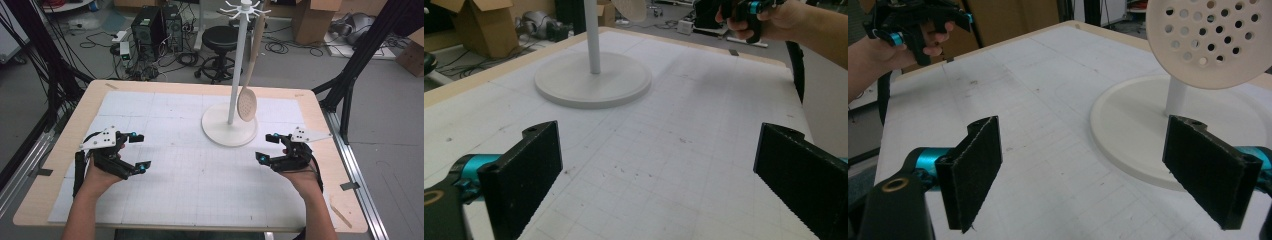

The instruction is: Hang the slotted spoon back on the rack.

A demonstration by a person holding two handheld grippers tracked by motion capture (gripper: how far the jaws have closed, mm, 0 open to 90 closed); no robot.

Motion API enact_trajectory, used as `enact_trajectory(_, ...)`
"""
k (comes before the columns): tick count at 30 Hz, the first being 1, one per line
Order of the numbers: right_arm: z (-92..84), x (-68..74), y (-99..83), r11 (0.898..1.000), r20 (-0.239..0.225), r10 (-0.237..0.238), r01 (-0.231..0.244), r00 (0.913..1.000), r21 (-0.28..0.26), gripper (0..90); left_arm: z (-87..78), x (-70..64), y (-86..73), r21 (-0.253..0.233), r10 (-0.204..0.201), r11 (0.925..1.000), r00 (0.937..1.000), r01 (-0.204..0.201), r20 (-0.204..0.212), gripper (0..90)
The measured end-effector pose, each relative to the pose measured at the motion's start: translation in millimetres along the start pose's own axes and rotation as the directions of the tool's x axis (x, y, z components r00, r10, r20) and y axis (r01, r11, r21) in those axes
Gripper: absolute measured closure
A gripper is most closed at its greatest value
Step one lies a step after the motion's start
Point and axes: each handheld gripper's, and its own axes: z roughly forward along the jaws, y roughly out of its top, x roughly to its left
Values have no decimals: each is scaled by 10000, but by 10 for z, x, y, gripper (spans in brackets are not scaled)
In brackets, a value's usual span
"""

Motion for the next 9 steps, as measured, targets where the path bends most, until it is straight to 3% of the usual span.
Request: enact_trajectory(9,4,-12,-8,10000,64,71,-72,10000,68,154,4,2,-3,-7,-74,10000,10000,74,3,59)
